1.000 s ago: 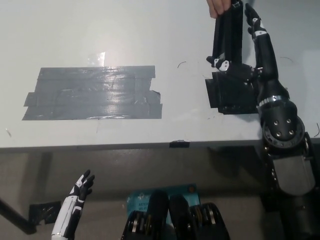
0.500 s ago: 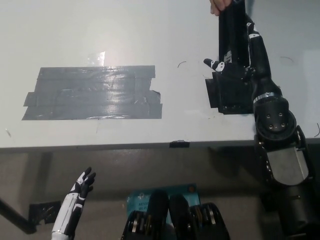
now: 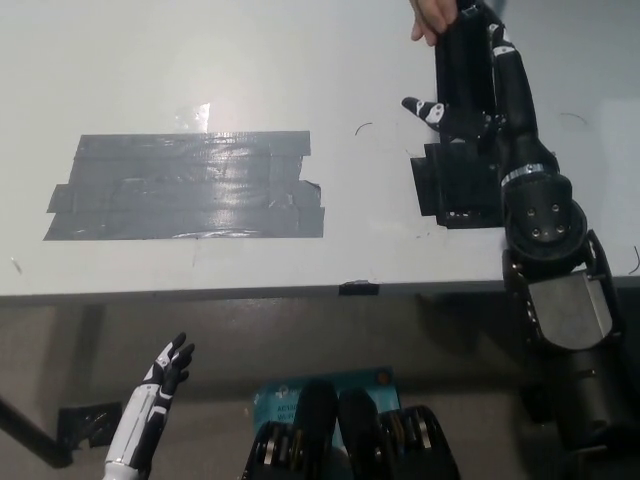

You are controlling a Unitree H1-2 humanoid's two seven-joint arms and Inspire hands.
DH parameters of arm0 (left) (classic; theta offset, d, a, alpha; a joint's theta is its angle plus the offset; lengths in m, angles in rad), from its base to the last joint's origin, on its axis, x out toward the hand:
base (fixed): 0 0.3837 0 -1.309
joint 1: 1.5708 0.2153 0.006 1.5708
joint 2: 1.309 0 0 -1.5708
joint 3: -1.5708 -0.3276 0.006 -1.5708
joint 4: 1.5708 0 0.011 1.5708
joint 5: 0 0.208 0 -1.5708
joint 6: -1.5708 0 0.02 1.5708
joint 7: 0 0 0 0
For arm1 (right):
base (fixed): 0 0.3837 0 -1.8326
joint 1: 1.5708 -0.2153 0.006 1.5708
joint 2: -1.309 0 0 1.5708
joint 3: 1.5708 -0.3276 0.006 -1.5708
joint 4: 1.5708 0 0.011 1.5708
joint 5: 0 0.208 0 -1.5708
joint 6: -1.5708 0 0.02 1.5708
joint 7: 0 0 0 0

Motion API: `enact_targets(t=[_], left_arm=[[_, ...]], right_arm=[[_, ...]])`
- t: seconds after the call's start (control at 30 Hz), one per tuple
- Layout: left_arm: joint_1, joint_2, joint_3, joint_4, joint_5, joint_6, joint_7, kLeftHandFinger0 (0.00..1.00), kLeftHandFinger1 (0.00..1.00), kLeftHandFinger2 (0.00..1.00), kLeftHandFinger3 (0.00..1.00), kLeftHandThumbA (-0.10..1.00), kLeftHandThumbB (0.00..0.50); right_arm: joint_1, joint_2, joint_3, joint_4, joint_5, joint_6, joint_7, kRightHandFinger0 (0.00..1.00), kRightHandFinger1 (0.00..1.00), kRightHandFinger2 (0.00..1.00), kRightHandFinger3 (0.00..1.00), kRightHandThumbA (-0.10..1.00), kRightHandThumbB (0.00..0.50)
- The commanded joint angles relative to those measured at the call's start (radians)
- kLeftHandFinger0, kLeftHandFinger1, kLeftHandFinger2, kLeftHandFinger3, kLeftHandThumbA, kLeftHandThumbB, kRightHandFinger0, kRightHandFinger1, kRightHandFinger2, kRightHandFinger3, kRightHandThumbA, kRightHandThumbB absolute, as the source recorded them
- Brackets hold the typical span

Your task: A person hands a stapler to the robot and the robot grabs it with its right hand and places it on the desk infront of it

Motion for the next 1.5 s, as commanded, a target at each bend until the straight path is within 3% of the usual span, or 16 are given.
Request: enact_targets(t=[0.0,0.07,0.1,0.13,0.17,0.2,0.27,0.33,0.4,0.47,0.57,0.63,0.9,1.03,1.3,1.47], left_arm=[[-0.012,0.016,0.005,-0.029,-0.005,-0.008,-0.01,1.0,1.0,1.0,1.0,1.0,0.5],[-0.013,0.018,0.004,-0.029,0.0,-0.01,-0.009,1.0,1.0,1.0,1.0,1.0,0.5],[-0.014,0.021,0.005,-0.03,0.003,-0.008,-0.01,1.0,1.0,1.0,1.0,1.0,0.5],[-0.014,0.021,0.005,-0.031,0.003,-0.008,-0.009,1.0,1.0,1.0,1.0,1.0,0.5],[-0.014,0.02,0.005,-0.031,0.002,-0.008,-0.01,1.0,1.0,1.0,1.0,1.0,0.5],[-0.015,0.02,0.006,-0.032,-0.001,-0.006,-0.011,1.0,1.0,1.0,1.0,1.0,0.5],[-0.015,0.021,0.005,-0.032,0.001,-0.009,-0.011,1.0,1.0,1.0,1.0,1.0,0.5],[-0.017,0.019,0.004,-0.033,-0.002,-0.006,-0.014,1.0,1.0,1.0,1.0,1.0,0.5],[-0.018,0.019,0.005,-0.032,-0.005,-0.006,-0.016,1.0,1.0,1.0,1.0,1.0,0.5],[-0.02,0.019,0.005,-0.034,-0.005,-0.001,-0.019,1.0,1.0,1.0,1.0,1.0,0.5],[-0.025,0.022,0.005,-0.04,-0.004,0.008,-0.021,1.0,1.0,1.0,1.0,1.0,0.5],[-0.028,0.023,0.005,-0.039,-0.004,0.006,-0.022,1.0,1.0,1.0,1.0,1.0,0.5],[-0.036,0.026,0.003,-0.041,-0.003,0.013,-0.03,1.0,1.0,1.0,1.0,1.0,0.5],[-0.038,0.026,0.003,-0.038,-0.003,0.011,-0.032,1.0,1.0,1.0,1.0,1.0,0.5],[-0.043,0.028,0.003,-0.032,-0.011,0.012,-0.042,1.0,1.0,1.0,1.0,1.0,0.5],[-0.047,0.031,0.0,-0.028,-0.005,0.014,-0.043,1.0,1.0,1.0,1.0,1.0,0.5]], right_arm=[[-0.08,0.0,-0.002,-0.003,0.025,-0.048,-0.011,1.0,1.0,1.0,1.0,1.0,0.333],[-0.088,-0.006,0.002,0.01,0.019,-0.048,-0.009,1.0,1.0,1.0,1.0,0.93,0.323],[-0.096,-0.018,0.019,0.028,-0.009,-0.042,-0.013,0.66,0.6,0.64,0.77,0.67,0.284],[-0.098,-0.02,0.023,0.033,-0.015,-0.04,-0.014,0.46,0.47,0.56,0.66,0.55,0.301],[-0.102,-0.021,0.028,0.036,-0.028,-0.022,-0.021,0.22,0.3,0.42,0.48,0.28,0.284],[-0.11,-0.025,0.05,0.052,-0.067,0.04,-0.029,0.01,0.09,0.24,0.3,-0.08,0.245],[-0.107,-0.032,0.083,0.058,-0.099,0.095,-0.011,0.0,0.1,0.42,0.42,-0.1,0.209],[-0.095,-0.037,0.11,0.063,-0.116,0.143,0.006,0.0,0.25,0.7,0.69,-0.1,0.208],[-0.088,-0.039,0.131,0.073,-0.126,0.16,0.008,0.0,0.31,0.8,0.81,-0.1,0.2],[-0.08,-0.042,0.147,0.102,-0.133,0.138,-0.005,0.07,0.42,0.9,0.87,-0.1,0.183],[-0.074,-0.044,0.151,0.124,-0.121,0.141,-0.008,0.0,0.47,0.9,1.0,-0.1,0.17],[-0.074,-0.045,0.147,0.133,-0.112,0.132,-0.008,0.03,0.53,0.91,1.0,-0.1,0.166],[-0.062,-0.058,0.138,0.09,-0.125,0.124,-0.031,0.02,0.51,0.87,0.97,-0.1,0.157],[-0.051,-0.07,0.143,-0.002,-0.14,0.145,-0.017,0.07,0.56,0.9,0.97,-0.1,0.142],[-0.053,-0.1,0.163,-0.194,-0.11,0.224,0.112,0.04,0.57,0.92,1.0,-0.1,0.123],[-0.075,-0.142,0.249,-0.254,-0.128,0.237,0.234,0.08,0.57,0.9,0.96,-0.1,0.148]])
